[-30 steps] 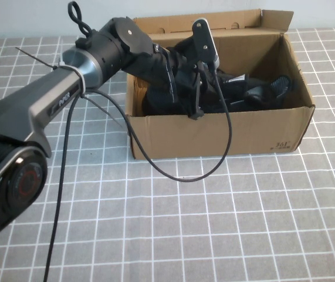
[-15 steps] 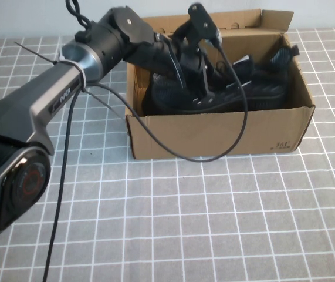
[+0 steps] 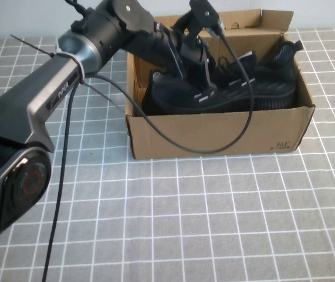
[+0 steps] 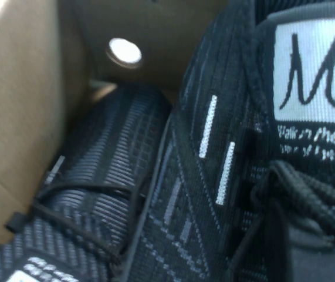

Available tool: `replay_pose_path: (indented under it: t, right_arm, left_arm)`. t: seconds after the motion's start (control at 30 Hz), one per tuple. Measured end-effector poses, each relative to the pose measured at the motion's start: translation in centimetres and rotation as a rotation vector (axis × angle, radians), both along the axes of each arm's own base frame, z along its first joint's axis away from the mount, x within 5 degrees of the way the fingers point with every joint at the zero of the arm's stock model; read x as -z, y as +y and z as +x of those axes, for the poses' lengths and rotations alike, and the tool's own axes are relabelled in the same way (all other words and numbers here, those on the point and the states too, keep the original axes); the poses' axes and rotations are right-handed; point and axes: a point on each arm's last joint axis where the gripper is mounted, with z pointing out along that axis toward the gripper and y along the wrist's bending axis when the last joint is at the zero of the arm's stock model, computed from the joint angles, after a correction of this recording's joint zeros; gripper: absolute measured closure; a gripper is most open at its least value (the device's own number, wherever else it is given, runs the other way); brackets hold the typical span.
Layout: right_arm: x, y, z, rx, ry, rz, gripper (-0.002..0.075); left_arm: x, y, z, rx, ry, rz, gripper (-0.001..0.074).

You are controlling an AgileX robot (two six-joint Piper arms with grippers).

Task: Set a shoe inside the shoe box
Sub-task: Place the shoe in the shoe box

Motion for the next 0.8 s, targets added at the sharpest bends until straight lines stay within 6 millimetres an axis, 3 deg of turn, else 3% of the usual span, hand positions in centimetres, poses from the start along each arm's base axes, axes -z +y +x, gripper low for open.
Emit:
replay_pose_path:
  t: [0.13,0.27,0.57,0.8]
  right_arm:
    - [0.0,0.0,0.0,0.000,0.000,0.000,0.0742]
    - [0.0,0.0,0.0,0.000,0.000,0.000,0.0742]
    - [0.0,0.0,0.0,0.000,0.000,0.000,0.0742]
    - [0.0,0.0,0.0,0.000,0.000,0.000,0.0742]
  left_arm:
    - [-1.7,0.2,0.1,-0.043,0.004,0.002,0.0715]
    - [-1.9,0.4,0.1,-0.075,0.025,0.019,0.0715]
    - [1.6,0.1,0.9,-0.028,0.041,0.086,0.0715]
    - [1.6,0.0,0.7,0.005,0.035,0.085,0.0715]
